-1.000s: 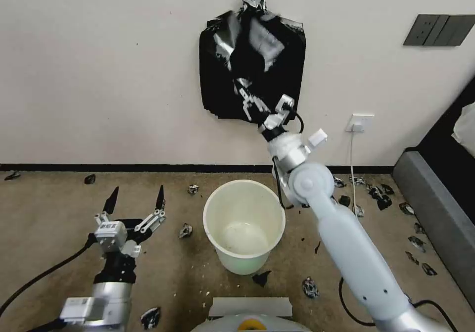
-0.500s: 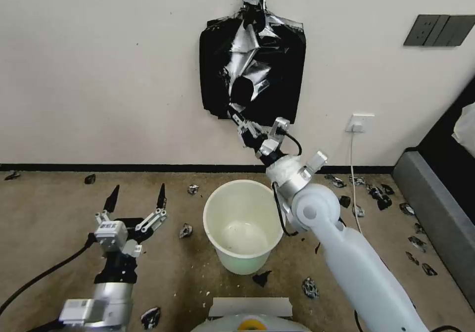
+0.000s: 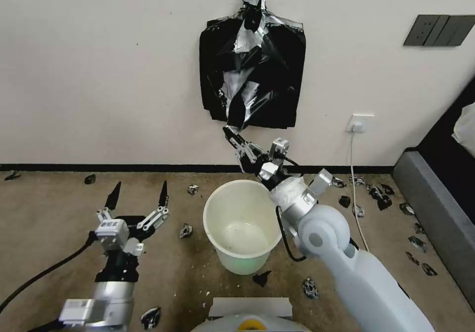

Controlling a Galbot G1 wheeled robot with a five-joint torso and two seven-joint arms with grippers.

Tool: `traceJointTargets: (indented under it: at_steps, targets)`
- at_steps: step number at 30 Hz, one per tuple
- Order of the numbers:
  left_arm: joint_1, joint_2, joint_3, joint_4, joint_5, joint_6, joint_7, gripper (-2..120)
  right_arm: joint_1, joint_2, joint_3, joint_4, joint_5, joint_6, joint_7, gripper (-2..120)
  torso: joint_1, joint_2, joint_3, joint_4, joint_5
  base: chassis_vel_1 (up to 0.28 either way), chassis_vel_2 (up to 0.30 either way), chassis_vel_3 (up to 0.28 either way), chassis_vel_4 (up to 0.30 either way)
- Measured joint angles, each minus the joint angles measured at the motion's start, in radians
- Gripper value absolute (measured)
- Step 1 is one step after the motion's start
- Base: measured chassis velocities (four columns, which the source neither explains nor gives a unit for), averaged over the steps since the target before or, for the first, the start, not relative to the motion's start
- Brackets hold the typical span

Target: Place a trash bag onto the trash bin.

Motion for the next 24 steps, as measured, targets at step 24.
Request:
traceJointTargets:
  at_steps: [24]
  targets:
    - [0.002,0.015,0.009,-0.017,0.002,0.002,0.001,100,-0.1,-0.03,-0.009,0.027,-0.093,0.026,-0.034,0,0.0,0.0,0.0,0.0,-0.0001,0.0,0.0,0.0,0.0]
